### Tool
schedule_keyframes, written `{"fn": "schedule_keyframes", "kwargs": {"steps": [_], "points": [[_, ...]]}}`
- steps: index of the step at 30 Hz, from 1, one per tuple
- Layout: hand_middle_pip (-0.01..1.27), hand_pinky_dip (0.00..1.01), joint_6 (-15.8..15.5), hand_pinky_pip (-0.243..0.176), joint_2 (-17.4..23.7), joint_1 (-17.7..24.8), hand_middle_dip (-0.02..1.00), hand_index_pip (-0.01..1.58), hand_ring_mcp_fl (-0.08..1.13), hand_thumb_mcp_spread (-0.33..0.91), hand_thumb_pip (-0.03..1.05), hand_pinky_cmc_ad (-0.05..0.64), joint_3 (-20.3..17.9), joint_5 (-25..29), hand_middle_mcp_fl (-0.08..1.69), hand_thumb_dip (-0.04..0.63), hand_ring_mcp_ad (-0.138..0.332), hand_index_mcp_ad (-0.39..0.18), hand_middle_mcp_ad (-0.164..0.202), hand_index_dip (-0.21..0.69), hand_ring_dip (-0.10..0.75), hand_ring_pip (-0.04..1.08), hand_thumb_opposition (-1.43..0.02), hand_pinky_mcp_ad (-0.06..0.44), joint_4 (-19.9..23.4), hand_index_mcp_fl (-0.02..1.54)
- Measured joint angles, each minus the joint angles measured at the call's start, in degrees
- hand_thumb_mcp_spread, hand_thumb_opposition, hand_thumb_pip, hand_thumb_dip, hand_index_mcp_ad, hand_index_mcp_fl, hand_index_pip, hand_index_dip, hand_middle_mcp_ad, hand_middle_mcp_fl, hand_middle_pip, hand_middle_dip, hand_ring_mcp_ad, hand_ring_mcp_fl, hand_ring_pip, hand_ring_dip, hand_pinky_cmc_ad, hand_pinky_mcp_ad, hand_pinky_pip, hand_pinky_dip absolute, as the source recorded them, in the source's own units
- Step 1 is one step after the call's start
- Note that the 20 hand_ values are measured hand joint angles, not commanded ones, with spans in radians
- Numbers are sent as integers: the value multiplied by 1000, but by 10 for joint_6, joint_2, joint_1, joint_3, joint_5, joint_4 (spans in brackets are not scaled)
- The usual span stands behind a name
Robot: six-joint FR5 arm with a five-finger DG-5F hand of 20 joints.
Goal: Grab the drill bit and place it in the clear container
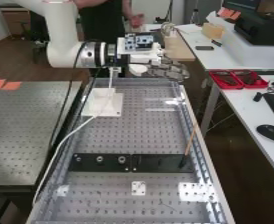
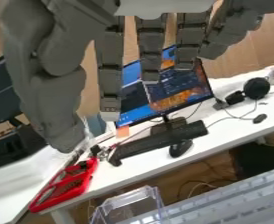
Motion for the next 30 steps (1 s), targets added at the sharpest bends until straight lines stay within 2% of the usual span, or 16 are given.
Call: {"fn": "schedule_keyframes", "kwargs": {"steps": [2, 6, 13, 19, 26, 30], "points": [[129, 133, -12, -99, 17, -4, 218, 77, 63, 346, 431, 253, -6, -3, 182, 284, 176, -133, 84, 545, 9, 120, -787, 108, -8, 648], [129, 133, -32, -99, 51, -11, 218, 51, 61, 300, 332, 253, -21, -9, 133, 211, 182, -117, 82, 550, 9, 120, -756, 110, -14, 442], [127, 133, -68, -101, 95, -20, 215, 49, 63, 302, 286, 253, -43, 2, 136, 99, 180, -120, 82, 410, 9, 117, -721, 124, -10, 307], [136, 138, -92, -99, 121, -32, 202, 49, 63, 293, 281, 251, -47, -7, 72, 68, 197, -120, 86, 347, 9, 120, -714, 120, -26, 239], [141, 134, -109, -101, 134, -44, 169, 63, 63, 223, 208, 272, -39, -11, 35, 37, 195, -101, 86, 279, 9, 119, -648, 136, -99, 117], [154, 134, -124, -101, 152, -50, 152, 73, 63, 206, 202, 319, -43, -11, 21, 24, 197, -101, 82, 260, 5, 126, -648, 143, -127, 105]]}}
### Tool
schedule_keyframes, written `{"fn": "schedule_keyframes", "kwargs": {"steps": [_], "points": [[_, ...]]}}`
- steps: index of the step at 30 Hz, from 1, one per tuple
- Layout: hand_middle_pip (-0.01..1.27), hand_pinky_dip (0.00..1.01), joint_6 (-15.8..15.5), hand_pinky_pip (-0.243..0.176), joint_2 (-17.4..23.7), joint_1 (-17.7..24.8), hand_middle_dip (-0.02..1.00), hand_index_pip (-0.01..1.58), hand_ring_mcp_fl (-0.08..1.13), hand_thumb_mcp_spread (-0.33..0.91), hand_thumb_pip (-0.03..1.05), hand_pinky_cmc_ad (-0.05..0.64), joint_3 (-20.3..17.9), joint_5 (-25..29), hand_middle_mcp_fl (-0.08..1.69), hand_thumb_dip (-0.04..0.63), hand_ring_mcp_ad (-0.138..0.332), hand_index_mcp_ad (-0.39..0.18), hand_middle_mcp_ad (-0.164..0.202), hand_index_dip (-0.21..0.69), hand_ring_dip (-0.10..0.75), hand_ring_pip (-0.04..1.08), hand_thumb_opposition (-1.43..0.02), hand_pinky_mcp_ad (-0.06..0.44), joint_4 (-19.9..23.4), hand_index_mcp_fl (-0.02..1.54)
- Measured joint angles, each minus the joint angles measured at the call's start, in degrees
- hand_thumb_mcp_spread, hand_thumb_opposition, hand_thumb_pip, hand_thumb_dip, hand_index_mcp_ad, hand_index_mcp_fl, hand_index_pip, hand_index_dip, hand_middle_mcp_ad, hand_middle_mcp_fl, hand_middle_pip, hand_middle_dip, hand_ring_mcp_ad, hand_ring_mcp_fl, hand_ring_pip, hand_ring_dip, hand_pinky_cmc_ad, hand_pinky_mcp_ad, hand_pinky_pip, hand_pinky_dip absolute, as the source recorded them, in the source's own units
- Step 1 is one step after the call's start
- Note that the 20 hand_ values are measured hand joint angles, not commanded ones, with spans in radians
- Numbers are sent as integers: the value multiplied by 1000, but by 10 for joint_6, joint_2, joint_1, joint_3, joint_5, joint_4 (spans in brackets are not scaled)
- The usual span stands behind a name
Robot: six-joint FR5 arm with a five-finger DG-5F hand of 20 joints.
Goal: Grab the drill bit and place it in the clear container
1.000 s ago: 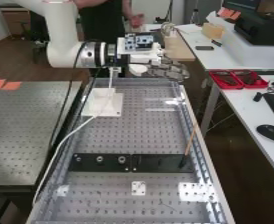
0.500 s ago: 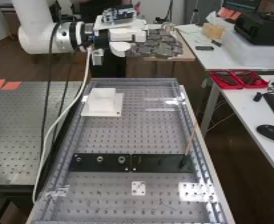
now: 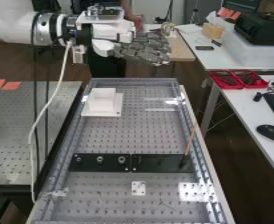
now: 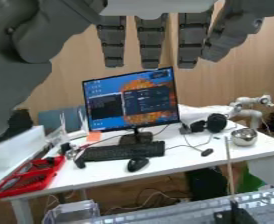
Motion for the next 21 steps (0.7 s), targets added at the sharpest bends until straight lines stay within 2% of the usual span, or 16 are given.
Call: {"fn": "schedule_keyframes", "kwargs": {"steps": [3, 4, 5, 9, 21], "points": [[155, 134, -11, -101, 17, -3, 154, 87, 63, 206, 202, 332, -8, 20, 2, 21, 197, -108, 84, 258, 9, 126, -648, 155, -8, 91], [157, 134, -12, -101, 21, -3, 150, 84, 63, 209, 202, 349, -9, 26, 0, 21, 195, -94, 84, 250, 9, 126, -648, 152, -9, 91], [152, 134, -14, -101, 24, -4, 136, 87, 63, 204, 202, 354, -12, 32, 0, 24, 216, -87, 86, 250, 9, 126, -651, 166, -9, 91], [155, 134, -24, -105, 41, -9, 136, 87, 54, 204, 202, 387, -23, 39, 3, 24, 227, -87, 87, 244, 9, 126, -648, 180, -6, 91], [157, 134, -31, -101, 44, -10, 138, 93, 24, 208, 202, 426, -22, 34, 5, 24, 246, -87, 87, 244, 9, 113, -648, 188, -7, 89]]}}
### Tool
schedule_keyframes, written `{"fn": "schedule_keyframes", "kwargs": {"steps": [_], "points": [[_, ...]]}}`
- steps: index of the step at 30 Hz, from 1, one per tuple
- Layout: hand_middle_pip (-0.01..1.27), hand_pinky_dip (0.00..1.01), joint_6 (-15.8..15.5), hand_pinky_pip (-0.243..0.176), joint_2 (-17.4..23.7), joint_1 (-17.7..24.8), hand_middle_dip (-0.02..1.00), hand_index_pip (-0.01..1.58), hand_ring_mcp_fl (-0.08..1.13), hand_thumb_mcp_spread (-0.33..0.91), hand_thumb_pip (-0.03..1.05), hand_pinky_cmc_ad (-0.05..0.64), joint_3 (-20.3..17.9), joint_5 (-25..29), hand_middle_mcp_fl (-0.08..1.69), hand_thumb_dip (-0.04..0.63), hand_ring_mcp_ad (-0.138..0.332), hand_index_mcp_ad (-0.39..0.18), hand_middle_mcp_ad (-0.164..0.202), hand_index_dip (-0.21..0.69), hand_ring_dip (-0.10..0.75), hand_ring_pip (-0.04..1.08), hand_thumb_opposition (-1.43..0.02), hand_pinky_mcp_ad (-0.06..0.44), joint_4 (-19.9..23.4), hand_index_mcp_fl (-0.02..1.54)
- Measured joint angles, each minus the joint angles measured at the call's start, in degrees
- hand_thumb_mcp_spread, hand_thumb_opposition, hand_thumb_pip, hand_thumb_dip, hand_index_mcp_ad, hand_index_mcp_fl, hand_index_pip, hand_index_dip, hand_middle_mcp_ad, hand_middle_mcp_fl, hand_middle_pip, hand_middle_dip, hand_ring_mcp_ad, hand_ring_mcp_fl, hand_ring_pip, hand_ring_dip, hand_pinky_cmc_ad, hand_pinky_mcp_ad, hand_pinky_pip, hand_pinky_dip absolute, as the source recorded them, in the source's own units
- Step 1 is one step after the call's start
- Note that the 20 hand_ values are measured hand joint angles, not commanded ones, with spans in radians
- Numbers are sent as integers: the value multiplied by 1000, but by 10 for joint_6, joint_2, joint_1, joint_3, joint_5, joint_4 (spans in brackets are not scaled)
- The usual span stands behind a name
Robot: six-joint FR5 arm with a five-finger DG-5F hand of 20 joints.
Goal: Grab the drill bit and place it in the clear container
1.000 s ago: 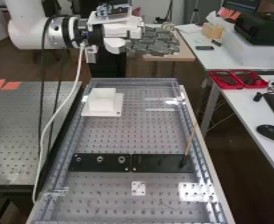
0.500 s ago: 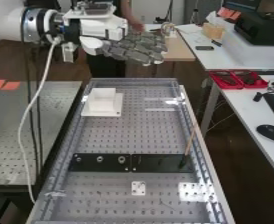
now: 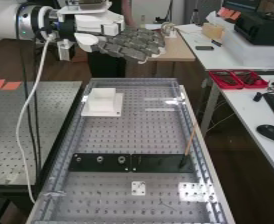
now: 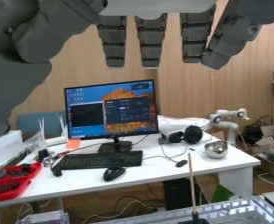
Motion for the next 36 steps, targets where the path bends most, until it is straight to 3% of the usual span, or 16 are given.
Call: {"fn": "schedule_keyframes", "kwargs": {"steps": [36], "points": [[157, 134, -2, -101, -6, -6, 138, 93, 24, 213, 227, 422, 6, -14, 5, 21, 272, -79, 84, 244, 9, 113, -658, 215, 6, 106]]}}
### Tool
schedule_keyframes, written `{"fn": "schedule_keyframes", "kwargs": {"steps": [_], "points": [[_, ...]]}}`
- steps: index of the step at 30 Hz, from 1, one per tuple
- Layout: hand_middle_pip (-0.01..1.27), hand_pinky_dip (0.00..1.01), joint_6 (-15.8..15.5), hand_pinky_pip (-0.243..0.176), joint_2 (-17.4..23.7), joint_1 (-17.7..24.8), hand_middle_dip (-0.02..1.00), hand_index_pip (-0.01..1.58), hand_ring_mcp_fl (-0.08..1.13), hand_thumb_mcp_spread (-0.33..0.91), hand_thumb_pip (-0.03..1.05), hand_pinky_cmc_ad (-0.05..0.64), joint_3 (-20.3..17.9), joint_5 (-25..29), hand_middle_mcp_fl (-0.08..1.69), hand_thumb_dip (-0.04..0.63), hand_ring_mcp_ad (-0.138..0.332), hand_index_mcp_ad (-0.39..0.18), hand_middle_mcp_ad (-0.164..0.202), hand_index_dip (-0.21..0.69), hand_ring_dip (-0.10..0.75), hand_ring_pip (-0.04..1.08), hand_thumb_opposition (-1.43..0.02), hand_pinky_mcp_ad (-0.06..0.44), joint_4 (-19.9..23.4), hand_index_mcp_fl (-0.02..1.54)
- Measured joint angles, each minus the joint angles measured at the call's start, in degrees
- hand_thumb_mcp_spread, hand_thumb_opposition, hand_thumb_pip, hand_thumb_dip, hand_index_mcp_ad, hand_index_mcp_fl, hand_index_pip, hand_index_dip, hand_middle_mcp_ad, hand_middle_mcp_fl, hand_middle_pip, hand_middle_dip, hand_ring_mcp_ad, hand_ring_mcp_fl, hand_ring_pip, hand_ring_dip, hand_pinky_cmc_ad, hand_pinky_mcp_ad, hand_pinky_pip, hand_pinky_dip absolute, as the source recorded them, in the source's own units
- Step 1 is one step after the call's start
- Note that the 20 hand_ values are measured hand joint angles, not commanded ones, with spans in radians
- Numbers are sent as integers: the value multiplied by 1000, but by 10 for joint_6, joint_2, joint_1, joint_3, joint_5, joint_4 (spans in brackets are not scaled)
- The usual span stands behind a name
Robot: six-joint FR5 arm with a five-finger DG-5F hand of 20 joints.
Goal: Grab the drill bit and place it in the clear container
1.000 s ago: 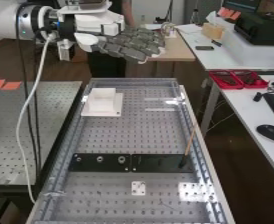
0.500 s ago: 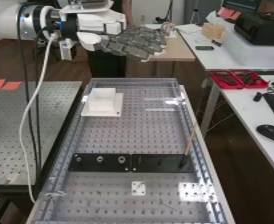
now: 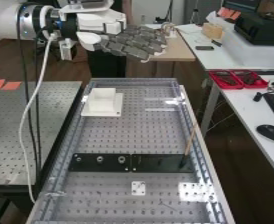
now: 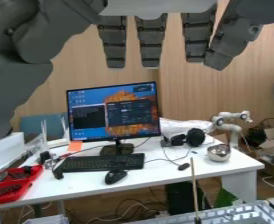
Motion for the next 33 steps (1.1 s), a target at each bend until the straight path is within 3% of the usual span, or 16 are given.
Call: {"fn": "schedule_keyframes", "kwargs": {"steps": [33], "points": [[157, 134, 3, -101, 3, -4, 138, 93, 24, 213, 234, 426, -4, -8, 5, 24, 290, -75, 86, 244, 9, 113, -656, 225, 5, 105]]}}
